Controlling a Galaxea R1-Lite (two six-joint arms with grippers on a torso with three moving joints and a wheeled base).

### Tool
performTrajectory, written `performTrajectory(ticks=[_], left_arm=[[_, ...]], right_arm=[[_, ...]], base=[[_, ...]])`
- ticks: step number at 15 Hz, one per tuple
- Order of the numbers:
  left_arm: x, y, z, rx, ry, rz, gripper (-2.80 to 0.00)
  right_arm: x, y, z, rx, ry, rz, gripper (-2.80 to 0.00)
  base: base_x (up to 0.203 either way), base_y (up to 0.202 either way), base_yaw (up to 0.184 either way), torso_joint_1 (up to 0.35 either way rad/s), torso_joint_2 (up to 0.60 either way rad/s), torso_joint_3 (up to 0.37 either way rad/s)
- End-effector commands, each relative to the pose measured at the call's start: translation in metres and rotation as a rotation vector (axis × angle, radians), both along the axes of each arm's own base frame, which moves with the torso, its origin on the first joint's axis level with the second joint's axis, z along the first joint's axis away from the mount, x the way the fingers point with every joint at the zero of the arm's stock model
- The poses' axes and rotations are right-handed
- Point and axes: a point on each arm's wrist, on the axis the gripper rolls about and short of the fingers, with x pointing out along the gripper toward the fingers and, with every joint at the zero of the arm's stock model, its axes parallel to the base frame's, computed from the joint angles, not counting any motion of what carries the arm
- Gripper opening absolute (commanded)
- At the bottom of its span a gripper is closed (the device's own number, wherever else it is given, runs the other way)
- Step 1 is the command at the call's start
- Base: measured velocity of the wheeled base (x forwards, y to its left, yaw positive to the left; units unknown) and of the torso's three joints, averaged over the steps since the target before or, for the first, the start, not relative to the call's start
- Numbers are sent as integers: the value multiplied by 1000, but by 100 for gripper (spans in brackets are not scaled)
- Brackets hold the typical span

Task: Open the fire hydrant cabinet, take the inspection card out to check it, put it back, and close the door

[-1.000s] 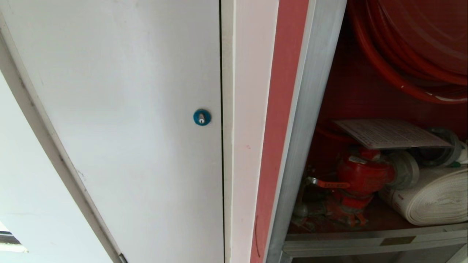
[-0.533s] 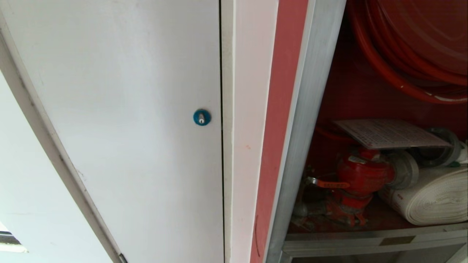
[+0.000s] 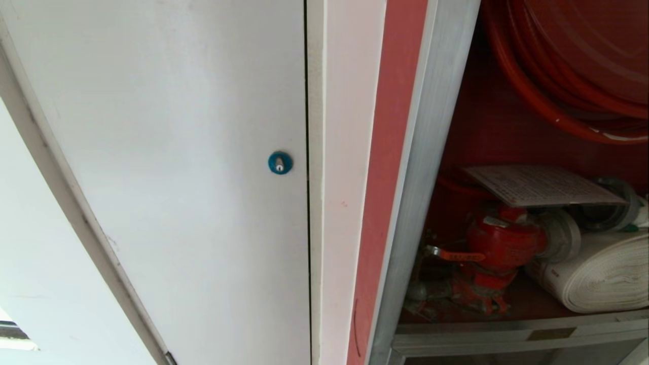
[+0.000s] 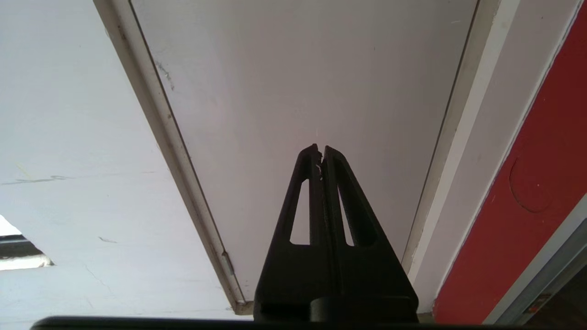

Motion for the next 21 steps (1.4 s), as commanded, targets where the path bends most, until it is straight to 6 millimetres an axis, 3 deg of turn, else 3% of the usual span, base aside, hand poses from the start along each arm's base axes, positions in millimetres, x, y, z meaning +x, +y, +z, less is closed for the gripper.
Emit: performTrajectory(ticks=[1,6,21], left_arm=[[1,0,-3,0,12,0,-280],[1,0,-3,0,13,0,-280],[1,0,-3,0,12,0,-280]], right_arm=[[6,0,-9,23,-49,-9,-280],[7,0,-21,38,71,-2,-280],[7,0,-21,76,65,-2,-280]], base=[[0,0,0,0,0,0],[0,0,0,0,0,0],[0,0,0,0,0,0]])
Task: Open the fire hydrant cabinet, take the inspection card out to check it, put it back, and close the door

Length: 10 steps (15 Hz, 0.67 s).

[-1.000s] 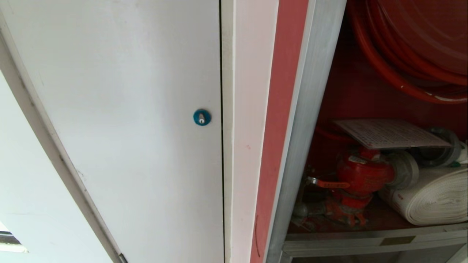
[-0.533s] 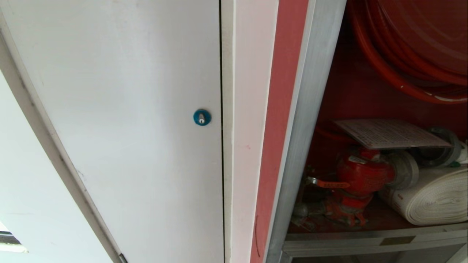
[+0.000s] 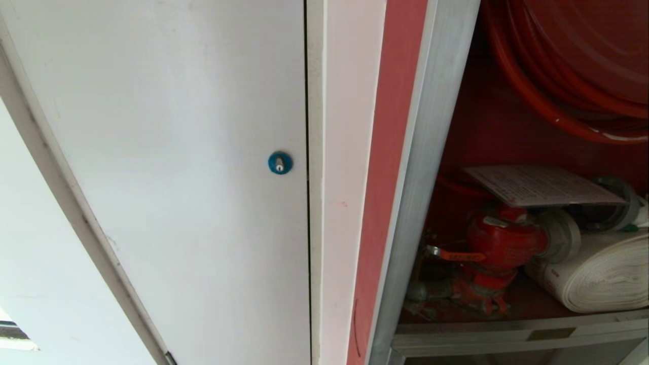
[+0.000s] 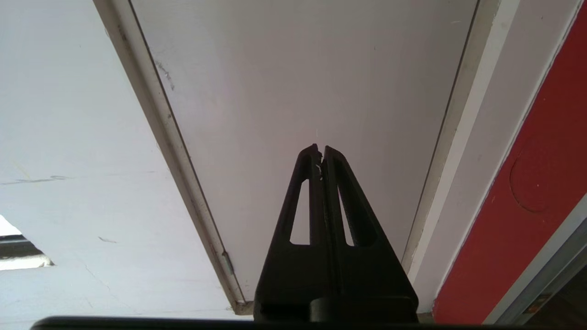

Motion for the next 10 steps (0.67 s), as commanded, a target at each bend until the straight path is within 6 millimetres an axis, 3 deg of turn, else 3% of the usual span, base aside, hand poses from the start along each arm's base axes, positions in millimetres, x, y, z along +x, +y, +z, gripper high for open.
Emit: performTrajectory(ticks=[1,10], left_arm=[[1,0,-3,1,13,0,-280],[1,0,-3,1,13,0,-280]], right_arm=[[0,0,-1,0,2,0,-280],[0,0,-1,1,2,0,-280]], base=[[0,0,0,0,0,0],[0,0,0,0,0,0]])
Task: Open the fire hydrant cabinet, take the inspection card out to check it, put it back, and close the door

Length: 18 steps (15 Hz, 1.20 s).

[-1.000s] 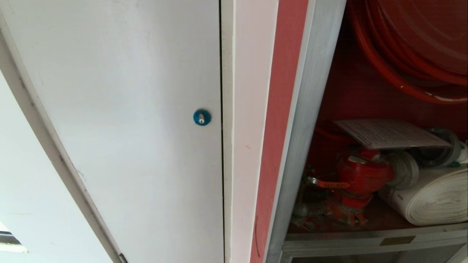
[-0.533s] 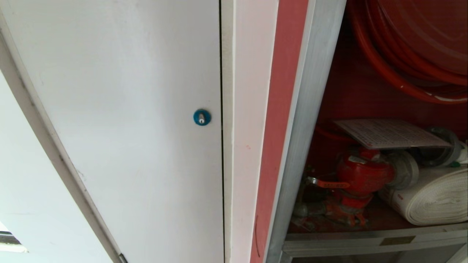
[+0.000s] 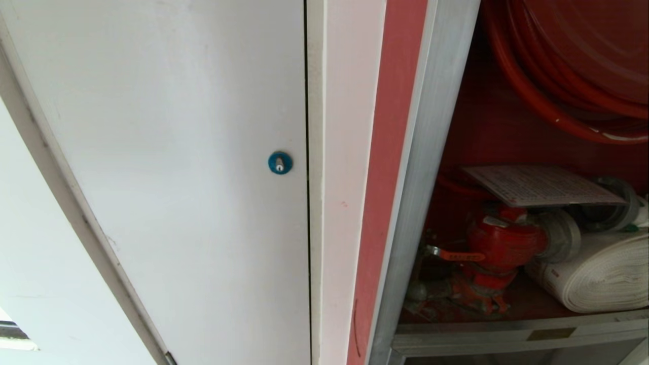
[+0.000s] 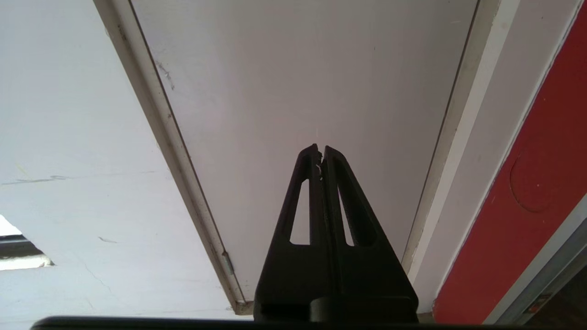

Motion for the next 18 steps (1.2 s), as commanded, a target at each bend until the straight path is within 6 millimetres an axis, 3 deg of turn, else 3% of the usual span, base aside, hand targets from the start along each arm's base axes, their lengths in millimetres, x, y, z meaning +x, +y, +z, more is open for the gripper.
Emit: performTrajectory(ticks=[1,13,18], left_arm=[[1,0,-3,0,13,0,-280],[1,0,-3,2,11,0,-280],[1,0,-3,-1,12,0,-280]], right_arm=[[0,0,-1,-1,3,0,-280],[0,0,-1,1,3,0,-280],[0,0,-1,-1,4,0,-280]], base=[[0,0,0,0,0,0],[0,0,0,0,0,0],[-187,0,0,-2,6,5]])
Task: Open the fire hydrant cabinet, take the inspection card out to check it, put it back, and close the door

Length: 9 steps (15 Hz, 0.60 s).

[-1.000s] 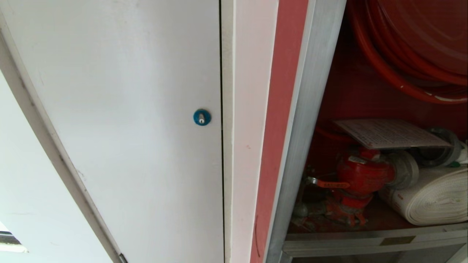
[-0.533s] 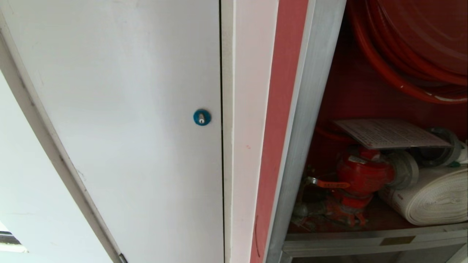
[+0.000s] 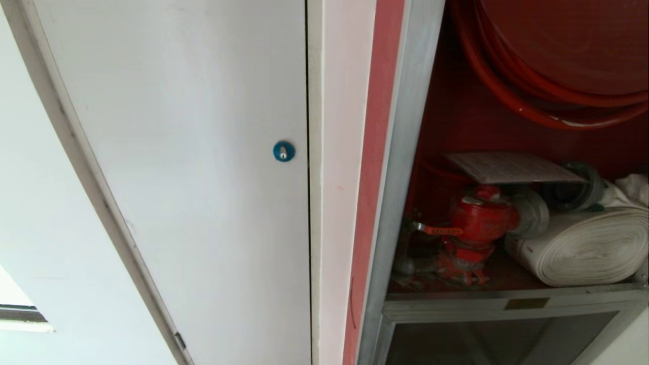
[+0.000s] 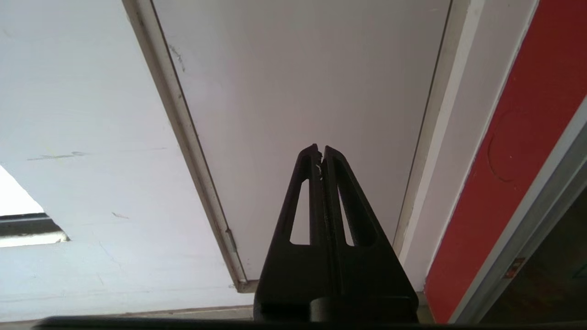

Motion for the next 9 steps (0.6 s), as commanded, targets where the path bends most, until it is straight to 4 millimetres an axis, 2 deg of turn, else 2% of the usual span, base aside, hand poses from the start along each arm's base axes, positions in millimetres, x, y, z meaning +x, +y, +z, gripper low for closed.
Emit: performTrajectory(ticks=[1,9], left_arm=[[1,0,-3,-2,12,0,-280],[1,0,-3,-4,12,0,-280]], right_arm=[[0,0,-1,1,3,0,-280],[0,0,-1,1,3,0,-280]], base=[[-187,0,2,-1,-2,1],[-196,0,1,3,2,4]])
